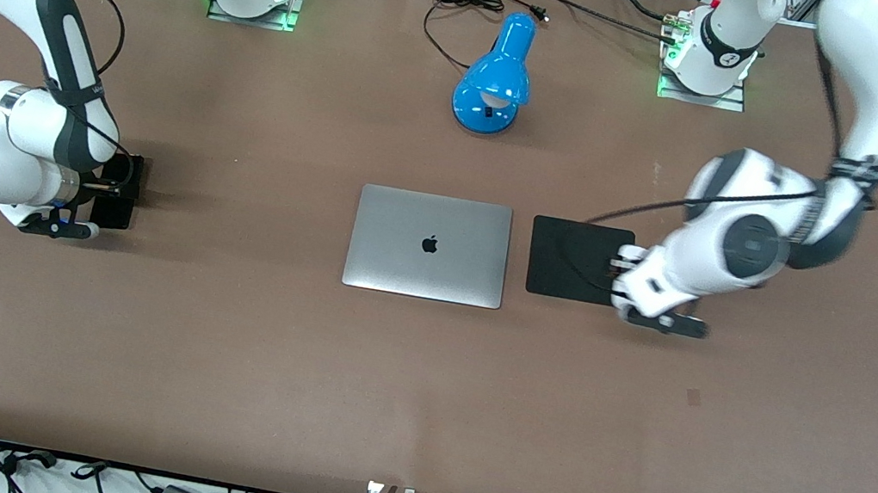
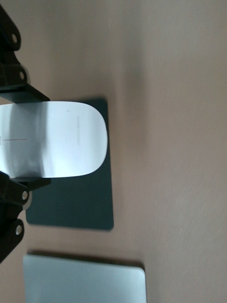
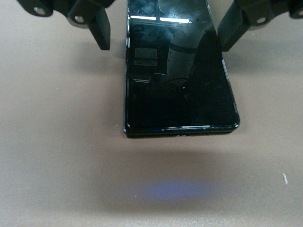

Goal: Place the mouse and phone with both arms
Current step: 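Carry the white mouse with the left gripper onto the black mouse pad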

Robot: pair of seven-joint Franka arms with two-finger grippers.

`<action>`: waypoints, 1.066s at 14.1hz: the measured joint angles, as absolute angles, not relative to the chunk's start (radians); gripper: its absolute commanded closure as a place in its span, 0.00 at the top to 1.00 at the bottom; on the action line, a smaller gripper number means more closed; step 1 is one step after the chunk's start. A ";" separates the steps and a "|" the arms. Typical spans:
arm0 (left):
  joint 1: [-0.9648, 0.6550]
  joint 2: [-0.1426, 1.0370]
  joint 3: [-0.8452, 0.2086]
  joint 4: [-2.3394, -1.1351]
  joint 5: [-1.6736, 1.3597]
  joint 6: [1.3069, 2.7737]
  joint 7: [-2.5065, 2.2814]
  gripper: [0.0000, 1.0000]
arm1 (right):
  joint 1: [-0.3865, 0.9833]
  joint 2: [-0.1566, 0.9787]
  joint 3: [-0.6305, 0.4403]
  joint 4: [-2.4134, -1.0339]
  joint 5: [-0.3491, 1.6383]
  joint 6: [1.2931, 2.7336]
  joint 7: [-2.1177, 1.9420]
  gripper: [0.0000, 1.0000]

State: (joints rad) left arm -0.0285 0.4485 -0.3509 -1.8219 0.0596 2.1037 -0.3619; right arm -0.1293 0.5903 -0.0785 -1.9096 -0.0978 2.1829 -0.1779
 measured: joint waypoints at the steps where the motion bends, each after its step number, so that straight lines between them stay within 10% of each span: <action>1: -0.054 0.465 -0.351 -1.841 0.075 2.146 -0.401 0.37 | -0.129 0.593 -0.078 -1.910 -0.098 2.183 -0.178 1.00; 5: -0.081 0.518 -0.352 -1.932 0.294 2.283 -0.633 0.37 | -0.129 0.599 -0.076 -1.910 -0.098 2.183 -0.178 1.00; 10: -0.082 0.546 -0.353 -2.013 0.333 2.430 -0.687 0.48 | -0.129 0.596 -0.072 -1.910 -0.098 2.179 -0.178 0.51; 12: -0.082 0.552 -0.353 -2.023 0.333 2.436 -0.687 0.71 | -0.129 0.591 -0.072 -1.909 -0.098 2.174 -0.178 0.30; 13: -0.082 0.554 -0.353 -2.024 0.333 2.437 -0.687 1.00 | -0.129 0.591 -0.072 -1.909 -0.097 2.173 -0.178 0.25; 15: -0.082 0.556 -0.353 -2.024 0.333 2.437 -0.687 1.00 | -0.129 0.591 -0.072 -1.908 -0.097 2.171 -0.178 0.22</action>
